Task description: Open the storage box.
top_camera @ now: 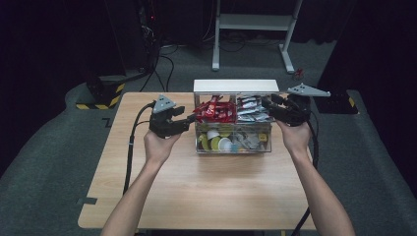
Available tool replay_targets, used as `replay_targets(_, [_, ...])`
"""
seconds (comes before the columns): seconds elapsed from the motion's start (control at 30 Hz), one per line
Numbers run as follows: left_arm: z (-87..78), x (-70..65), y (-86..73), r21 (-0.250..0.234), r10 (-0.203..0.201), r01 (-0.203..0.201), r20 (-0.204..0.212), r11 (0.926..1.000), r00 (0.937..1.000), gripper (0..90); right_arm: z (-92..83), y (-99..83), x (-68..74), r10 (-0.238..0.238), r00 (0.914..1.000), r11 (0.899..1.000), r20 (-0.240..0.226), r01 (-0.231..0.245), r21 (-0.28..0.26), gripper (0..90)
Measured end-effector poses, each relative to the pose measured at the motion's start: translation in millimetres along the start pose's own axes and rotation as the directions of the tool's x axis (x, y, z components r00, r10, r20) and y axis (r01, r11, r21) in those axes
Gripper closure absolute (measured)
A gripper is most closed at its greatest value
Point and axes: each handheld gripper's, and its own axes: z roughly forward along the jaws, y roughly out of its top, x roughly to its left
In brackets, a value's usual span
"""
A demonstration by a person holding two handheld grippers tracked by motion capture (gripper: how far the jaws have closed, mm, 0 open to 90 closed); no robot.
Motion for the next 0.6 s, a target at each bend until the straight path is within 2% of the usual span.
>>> replay_targets(0.3, [10.0, -5.1, 9.6, -0.009, 0.041, -0.041, -0.015, 0.9991, 0.9991, 58.3, -0.4, 0.5, 0.3, -0.001, 1.0, 1.0, 0.002, 0.001, 0.001, 54.3])
replay_targets(0.6, [21.4, -11.8, 16.3, 0.032, 0.078, -0.077, -0.024, 0.9965, 0.9967, 66.8, -0.4, 1.1, 0.5, -0.003, 1.0, 1.0, 0.004, 0.003, 0.004, 54.3])
